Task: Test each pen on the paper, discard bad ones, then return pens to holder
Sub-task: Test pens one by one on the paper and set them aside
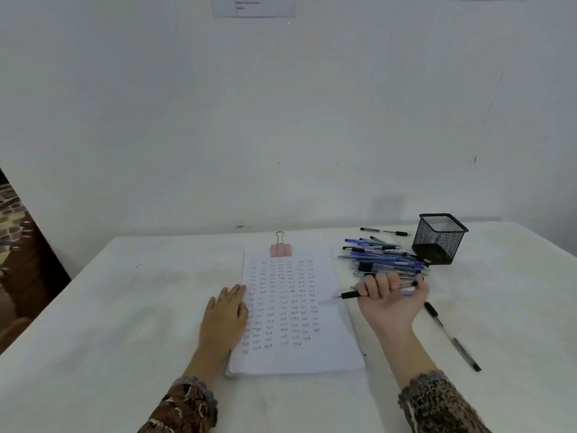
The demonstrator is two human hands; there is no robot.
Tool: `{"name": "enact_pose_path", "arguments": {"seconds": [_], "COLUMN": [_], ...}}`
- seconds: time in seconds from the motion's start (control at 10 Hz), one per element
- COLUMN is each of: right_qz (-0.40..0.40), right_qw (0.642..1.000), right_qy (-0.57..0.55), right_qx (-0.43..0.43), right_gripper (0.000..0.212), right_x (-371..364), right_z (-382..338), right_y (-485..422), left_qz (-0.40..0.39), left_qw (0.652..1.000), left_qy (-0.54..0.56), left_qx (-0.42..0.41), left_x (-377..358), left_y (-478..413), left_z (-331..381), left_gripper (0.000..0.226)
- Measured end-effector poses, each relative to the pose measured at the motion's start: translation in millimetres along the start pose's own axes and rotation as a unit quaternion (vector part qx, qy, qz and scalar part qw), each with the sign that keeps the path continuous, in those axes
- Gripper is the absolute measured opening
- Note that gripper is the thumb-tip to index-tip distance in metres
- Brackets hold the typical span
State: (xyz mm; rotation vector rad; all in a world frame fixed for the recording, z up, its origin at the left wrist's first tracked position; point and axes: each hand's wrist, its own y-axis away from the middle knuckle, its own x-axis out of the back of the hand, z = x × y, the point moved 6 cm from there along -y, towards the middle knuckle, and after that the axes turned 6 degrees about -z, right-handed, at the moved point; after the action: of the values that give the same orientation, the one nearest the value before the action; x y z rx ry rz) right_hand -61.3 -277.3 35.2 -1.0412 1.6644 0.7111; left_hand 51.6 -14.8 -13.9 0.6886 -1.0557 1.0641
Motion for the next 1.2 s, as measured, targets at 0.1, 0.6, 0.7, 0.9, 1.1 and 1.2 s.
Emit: {"name": "enact_pose_path", "arguments": {"seconds": [0.1,0.6,0.7,0.9,1.1,1.2], "right_qz": [0.034,0.011,-0.005,0.071,0.097,0.088], "right_qw": [0.999,0.998,0.999,0.982,0.991,0.994], "right_qy": [-0.033,-0.063,-0.043,0.126,0.057,-0.037], "right_qx": [0.012,0.014,-0.023,-0.118,-0.073,-0.05], "right_gripper": [0.041,0.033,0.065,0.042,0.034,0.055], "right_x": [9.4,12.2,10.5,30.9,28.0,32.9], "right_z": [1.6,12.9,24.7,53.5,52.2,42.6], "right_y": [3.3,2.0,-0.5,6.4,7.2,9.5], "left_qz": [0.001,0.003,-0.001,-0.003,-0.003,-0.004], "left_qw": [1.0,1.0,1.0,1.0,1.0,1.0], "left_qy": [-0.007,0.004,0.005,0.003,-0.005,-0.008], "left_qx": [-0.002,0.004,0.005,0.005,0.005,0.007], "left_x": [0.4,-1.2,-1.9,-2.1,-2.5,-3.0], "left_y": [0.1,-0.2,-1.1,-1.2,-1.8,-2.3], "left_z": [0.1,-2.2,-2.3,-2.4,-2.5,-3.4], "left_gripper": [0.048,0.047,0.047,0.047,0.048,0.048]}}
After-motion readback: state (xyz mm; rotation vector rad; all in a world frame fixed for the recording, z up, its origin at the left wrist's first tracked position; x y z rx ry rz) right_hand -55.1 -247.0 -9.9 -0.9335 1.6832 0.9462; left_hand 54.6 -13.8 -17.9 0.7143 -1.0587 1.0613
